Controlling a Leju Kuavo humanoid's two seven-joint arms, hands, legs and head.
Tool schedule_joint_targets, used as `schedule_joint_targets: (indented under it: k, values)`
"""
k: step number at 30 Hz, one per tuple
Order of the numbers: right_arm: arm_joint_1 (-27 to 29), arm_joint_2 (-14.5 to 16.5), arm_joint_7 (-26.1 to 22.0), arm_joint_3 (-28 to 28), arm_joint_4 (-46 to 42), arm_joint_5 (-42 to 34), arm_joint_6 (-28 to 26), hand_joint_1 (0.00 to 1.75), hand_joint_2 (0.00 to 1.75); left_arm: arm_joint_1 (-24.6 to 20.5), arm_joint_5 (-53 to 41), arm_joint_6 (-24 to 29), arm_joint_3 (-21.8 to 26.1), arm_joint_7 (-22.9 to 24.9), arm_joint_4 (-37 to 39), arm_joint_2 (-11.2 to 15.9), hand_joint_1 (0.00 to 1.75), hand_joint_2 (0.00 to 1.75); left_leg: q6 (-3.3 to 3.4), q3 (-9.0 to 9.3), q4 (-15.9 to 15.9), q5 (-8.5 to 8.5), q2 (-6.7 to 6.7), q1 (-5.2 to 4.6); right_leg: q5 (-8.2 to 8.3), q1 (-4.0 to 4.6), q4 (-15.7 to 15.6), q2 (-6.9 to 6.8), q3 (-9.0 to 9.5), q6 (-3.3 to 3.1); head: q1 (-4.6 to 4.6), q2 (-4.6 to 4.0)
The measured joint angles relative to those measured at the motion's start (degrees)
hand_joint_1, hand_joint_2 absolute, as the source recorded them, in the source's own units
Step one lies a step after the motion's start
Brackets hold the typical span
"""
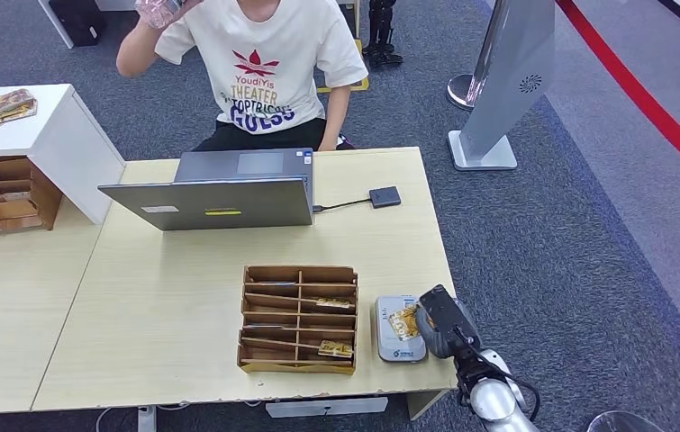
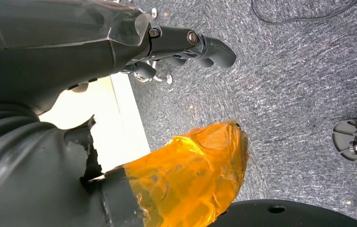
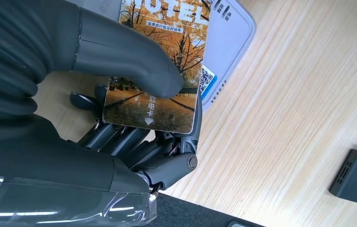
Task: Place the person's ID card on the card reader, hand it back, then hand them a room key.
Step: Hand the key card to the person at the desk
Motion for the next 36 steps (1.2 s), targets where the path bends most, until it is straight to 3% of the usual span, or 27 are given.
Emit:
schedule_joint_targets:
  k: [36]
  values:
    - [1.0,-0.1,-0.1,-0.7,-1.4,0.4,-0.9,1.75,1.75,0.0,0.2,0.4,-0.3,-0.4,0.0,-0.5,0.00,0.00,0.00,0.00,0.0,0.00,0.00,0.00,0.00,0.00,0.0,0.00,0.01,0.00,0.00,0.00]
